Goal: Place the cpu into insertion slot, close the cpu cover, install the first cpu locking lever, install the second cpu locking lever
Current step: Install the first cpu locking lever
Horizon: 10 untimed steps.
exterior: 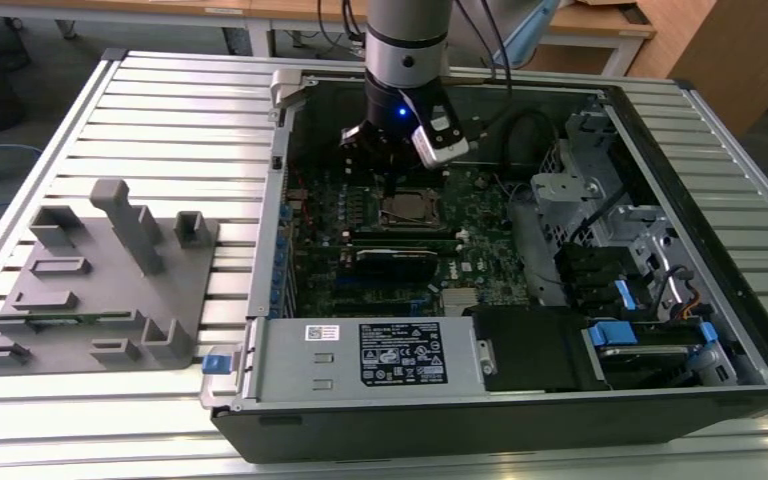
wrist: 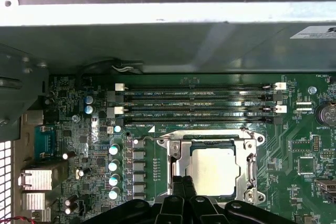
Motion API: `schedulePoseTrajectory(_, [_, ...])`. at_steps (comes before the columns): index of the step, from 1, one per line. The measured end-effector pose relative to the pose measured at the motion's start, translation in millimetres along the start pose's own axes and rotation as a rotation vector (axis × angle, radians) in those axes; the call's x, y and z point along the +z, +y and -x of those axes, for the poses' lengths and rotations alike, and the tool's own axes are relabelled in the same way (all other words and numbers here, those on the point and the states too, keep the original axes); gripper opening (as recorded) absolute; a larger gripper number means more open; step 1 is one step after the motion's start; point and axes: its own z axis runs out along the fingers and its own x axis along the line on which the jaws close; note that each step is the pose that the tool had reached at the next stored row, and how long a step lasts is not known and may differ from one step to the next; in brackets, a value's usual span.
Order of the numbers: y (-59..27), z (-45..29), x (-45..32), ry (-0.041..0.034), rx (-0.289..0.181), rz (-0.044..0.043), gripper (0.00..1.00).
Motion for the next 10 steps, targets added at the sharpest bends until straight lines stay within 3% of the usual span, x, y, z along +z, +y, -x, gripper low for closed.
schedulePoseTrajectory(4, [0.1,-3.2,0.1,-0.0003,0.000,0.0000,0.10])
schedulePoseTrajectory(10, [1.0,-15.8,0.6,-0.0041,0.000,0.0001,0.10])
